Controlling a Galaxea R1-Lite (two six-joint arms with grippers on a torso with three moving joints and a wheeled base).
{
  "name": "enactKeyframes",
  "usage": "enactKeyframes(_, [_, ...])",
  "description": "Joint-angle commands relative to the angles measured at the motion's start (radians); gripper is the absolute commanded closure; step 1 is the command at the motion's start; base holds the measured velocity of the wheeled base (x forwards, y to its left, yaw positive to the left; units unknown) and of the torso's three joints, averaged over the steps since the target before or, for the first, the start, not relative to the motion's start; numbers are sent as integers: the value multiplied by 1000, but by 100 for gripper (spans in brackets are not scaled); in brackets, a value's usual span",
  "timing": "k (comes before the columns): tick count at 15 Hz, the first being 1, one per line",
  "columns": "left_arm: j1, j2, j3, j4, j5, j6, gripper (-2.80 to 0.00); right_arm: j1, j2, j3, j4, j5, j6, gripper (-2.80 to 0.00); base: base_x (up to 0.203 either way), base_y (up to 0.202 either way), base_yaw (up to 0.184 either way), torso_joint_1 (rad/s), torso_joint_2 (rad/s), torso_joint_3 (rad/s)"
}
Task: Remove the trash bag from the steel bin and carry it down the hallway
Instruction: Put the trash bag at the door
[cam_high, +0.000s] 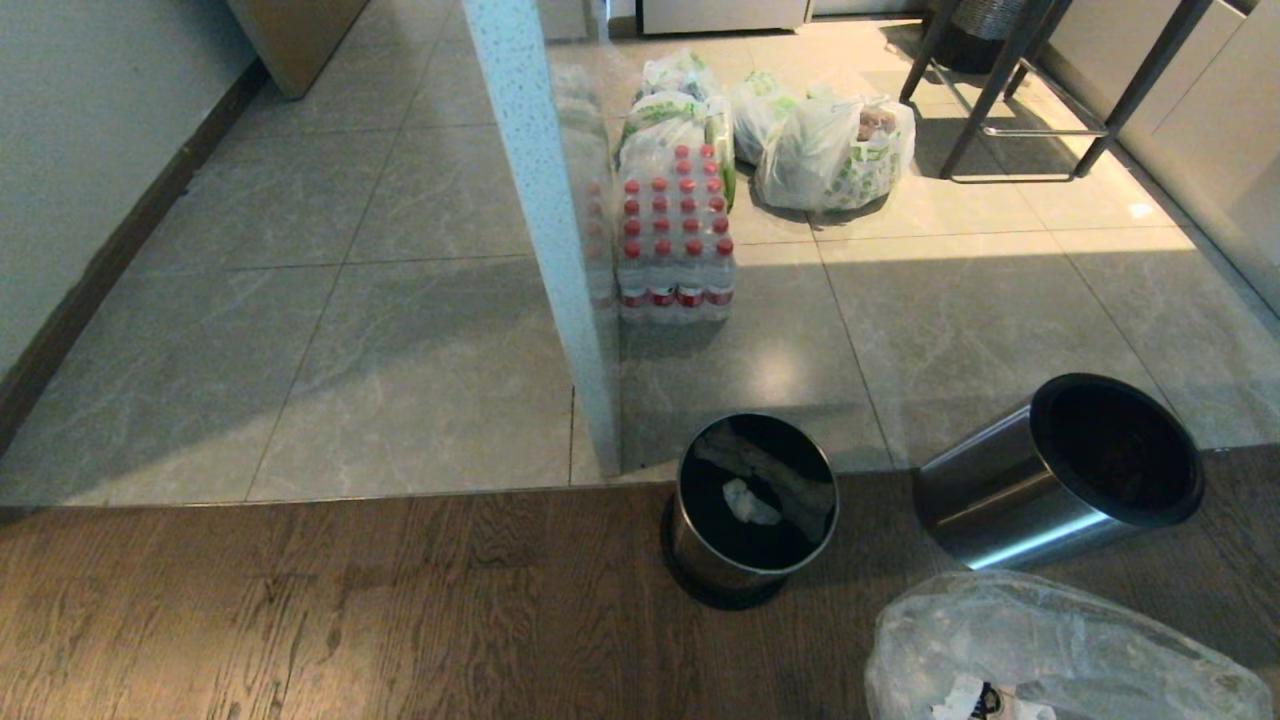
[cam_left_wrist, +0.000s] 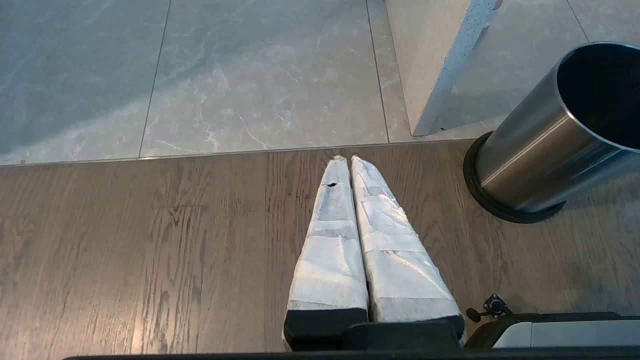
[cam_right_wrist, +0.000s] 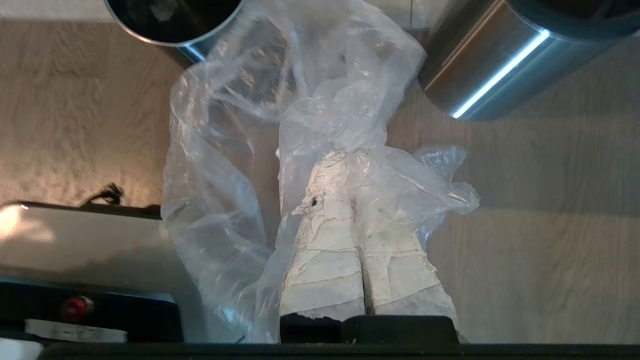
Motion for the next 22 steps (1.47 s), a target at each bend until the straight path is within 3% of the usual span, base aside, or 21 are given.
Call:
enactKeyframes(1, [0, 0, 2, 0, 0, 0, 0, 0, 5, 4, 4, -6, -5, 0, 0, 0, 0, 0, 0, 0])
enactKeyframes(3, [0, -1, 2, 0, 0, 0, 0, -33, -13, 3, 3, 0, -7, 0, 0, 0, 0, 0, 0, 0])
enactKeyframes(8, [0, 0, 2, 0, 0, 0, 0, -28, -8, 2, 5, 0, -8, 0, 0, 0, 0, 0, 0, 0])
enactKeyframes(13, [0, 0, 0, 0, 0, 0, 0, -78, -286, 2, 1, 6, -37, 0, 0, 0, 0, 0, 0, 0])
enactKeyframes(16, [0, 0, 0, 0, 0, 0, 0, -86, -285, 3, 5, -2, 9, 0, 0, 0, 0, 0, 0, 0])
enactKeyframes(22, [0, 0, 1, 0, 0, 0, 0, -86, -284, 4, 2, -1, 17, 0, 0, 0, 0, 0, 0, 0])
